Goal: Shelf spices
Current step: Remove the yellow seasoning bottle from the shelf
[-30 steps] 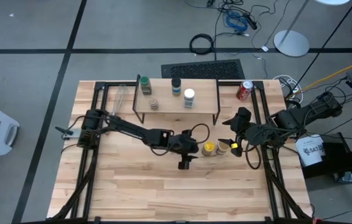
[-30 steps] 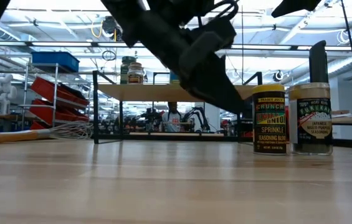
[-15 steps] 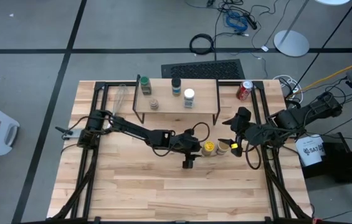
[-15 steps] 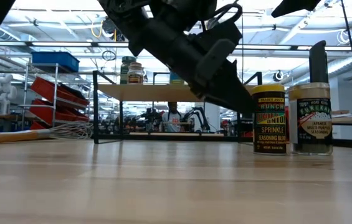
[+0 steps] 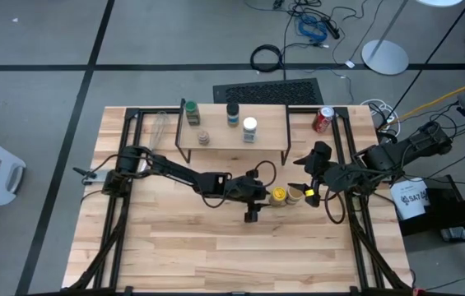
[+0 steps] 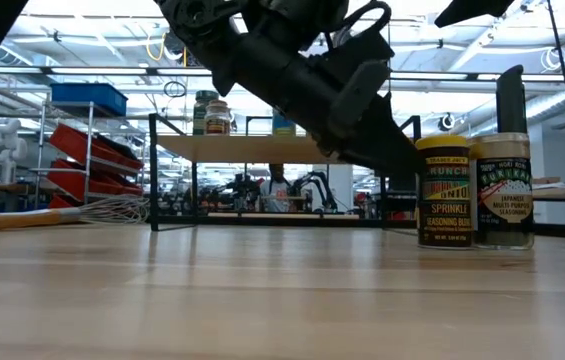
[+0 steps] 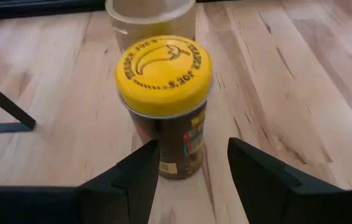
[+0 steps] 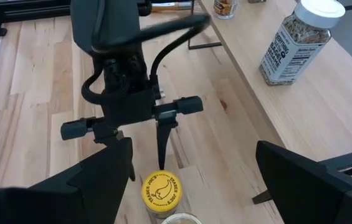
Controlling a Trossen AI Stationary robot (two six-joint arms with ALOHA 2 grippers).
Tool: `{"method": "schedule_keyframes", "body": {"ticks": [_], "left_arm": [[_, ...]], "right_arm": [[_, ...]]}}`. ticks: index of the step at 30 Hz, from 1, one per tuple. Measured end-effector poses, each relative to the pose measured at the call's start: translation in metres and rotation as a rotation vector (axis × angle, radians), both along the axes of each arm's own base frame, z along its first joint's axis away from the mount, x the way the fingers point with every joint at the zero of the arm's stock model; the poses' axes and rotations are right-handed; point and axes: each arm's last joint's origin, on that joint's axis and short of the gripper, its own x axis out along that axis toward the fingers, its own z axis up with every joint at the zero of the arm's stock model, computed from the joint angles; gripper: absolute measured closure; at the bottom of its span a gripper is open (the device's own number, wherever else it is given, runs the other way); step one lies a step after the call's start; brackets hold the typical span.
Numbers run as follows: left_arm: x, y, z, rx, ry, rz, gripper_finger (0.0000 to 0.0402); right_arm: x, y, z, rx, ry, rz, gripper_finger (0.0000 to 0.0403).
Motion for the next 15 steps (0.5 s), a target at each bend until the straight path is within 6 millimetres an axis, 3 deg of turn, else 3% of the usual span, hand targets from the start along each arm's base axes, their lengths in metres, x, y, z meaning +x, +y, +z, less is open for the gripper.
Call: {"method": "schedule_keyframes", "body": {"ticks": [15], "left_arm": [[-0.0027,0.0003,-0.0034,0.007,0.049,0.001,0.0204]], "right_arm": [[-0.0001,-0.0001,0.0,-0.004,0.001,0.002,0.0074]]}}
